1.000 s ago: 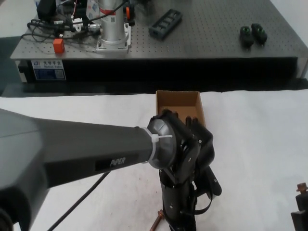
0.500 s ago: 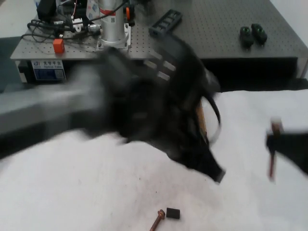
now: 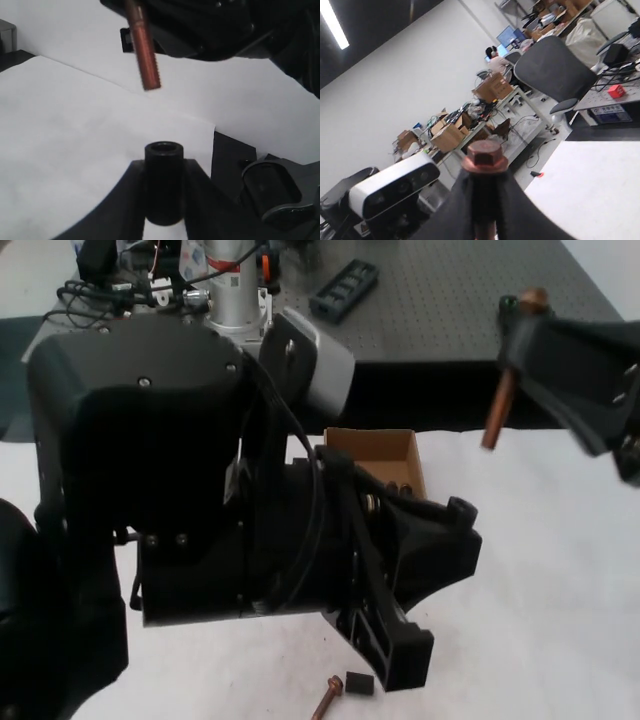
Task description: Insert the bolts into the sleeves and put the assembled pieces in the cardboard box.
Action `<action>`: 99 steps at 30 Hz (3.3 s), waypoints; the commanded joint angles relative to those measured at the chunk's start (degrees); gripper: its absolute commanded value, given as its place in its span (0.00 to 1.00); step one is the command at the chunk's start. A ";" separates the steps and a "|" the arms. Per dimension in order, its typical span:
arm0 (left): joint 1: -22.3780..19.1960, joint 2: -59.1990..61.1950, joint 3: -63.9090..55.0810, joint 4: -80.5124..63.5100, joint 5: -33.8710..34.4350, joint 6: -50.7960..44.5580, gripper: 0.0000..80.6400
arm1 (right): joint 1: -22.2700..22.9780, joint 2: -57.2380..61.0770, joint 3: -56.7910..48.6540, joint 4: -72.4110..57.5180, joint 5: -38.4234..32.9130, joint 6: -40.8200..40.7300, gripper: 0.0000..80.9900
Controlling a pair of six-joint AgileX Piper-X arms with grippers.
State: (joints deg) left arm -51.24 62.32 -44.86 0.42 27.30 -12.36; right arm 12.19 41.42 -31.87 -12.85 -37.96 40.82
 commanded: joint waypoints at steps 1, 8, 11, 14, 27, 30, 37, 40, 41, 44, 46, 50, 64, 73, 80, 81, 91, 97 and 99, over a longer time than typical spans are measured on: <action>-0.11 -0.51 0.07 -1.95 0.42 -1.04 0.01 | 1.16 -0.05 0.05 -1.43 -1.52 -1.18 0.01; -0.11 -0.51 0.07 -3.33 0.28 -3.56 0.01 | 2.43 -0.05 0.05 3.35 -1.63 -3.59 0.01; -0.11 -0.51 0.07 -4.55 0.29 -3.96 0.01 | 2.43 -0.05 0.05 3.47 -1.63 -4.64 0.01; -0.11 -0.51 0.07 -5.33 0.14 -4.38 0.01 | 2.43 -0.05 0.05 3.65 -1.63 -4.64 0.01; -0.11 -0.51 0.07 -5.62 -4.69 -5.62 0.01 | 2.65 0.02 0.05 5.27 -10.71 -6.45 0.15; -0.11 -0.51 0.07 -5.62 -4.93 -5.62 0.01 | 2.65 0.02 0.05 5.27 -10.59 -6.65 0.48; -0.11 0.06 0.07 -7.03 -16.26 -4.21 0.01 | -0.62 -1.24 0.05 6.64 -8.68 -6.54 0.52; 1.57 2.62 -1.01 -7.64 -27.30 -7.82 0.01 | -5.12 -3.98 0.05 12.54 -7.56 -8.07 0.52; 2.75 4.18 -1.72 -8.05 -28.56 -8.40 0.01 | -6.38 -4.96 0.05 14.45 -7.60 -8.92 0.52; 6.56 10.27 -5.19 -10.07 -28.25 -8.66 0.01 | -10.48 -8.66 0.05 22.36 -7.60 -12.19 0.52; 9.12 16.25 -9.30 -8.30 -28.25 -8.64 0.01 | -12.96 -11.02 0.09 28.93 -6.58 -14.47 0.52; 14.51 30.39 -24.18 3.04 -27.30 -8.64 0.01 | -16.07 -14.53 0.09 40.39 -0.66 -19.10 0.52; 19.04 70.38 -71.67 37.32 -23.37 -6.44 0.01 | -16.85 -16.37 0.09 54.92 15.58 -25.47 0.52; 18.92 72.37 -73.34 40.92 -22.34 -7.36 0.01 | -16.85 -16.26 0.09 54.14 16.78 -25.47 0.52; 18.92 72.37 -73.34 43.63 -22.34 -9.91 0.01 | -16.85 -16.26 0.09 52.24 16.83 -25.00 0.52; 18.92 72.37 -73.34 43.62 -22.34 -10.13 0.03 | -16.85 -16.26 0.09 52.24 16.83 -25.00 0.52; 18.92 71.99 -73.34 43.70 -18.18 -12.61 0.26 | -16.55 -12.44 0.09 52.79 13.80 -29.32 0.52; 19.55 68.27 -73.34 43.70 -17.67 -13.25 0.26 | -12.36 -0.84 -2.24 53.84 13.47 -35.68 0.52; 19.94 65.68 -73.34 43.70 -17.67 -13.06 0.26 | -9.53 4.39 -4.75 54.65 14.87 -39.53 0.52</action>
State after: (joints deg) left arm -31.74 131.02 -117.22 44.81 9.72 -24.67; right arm -0.72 39.25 -33.12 41.34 -23.78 6.75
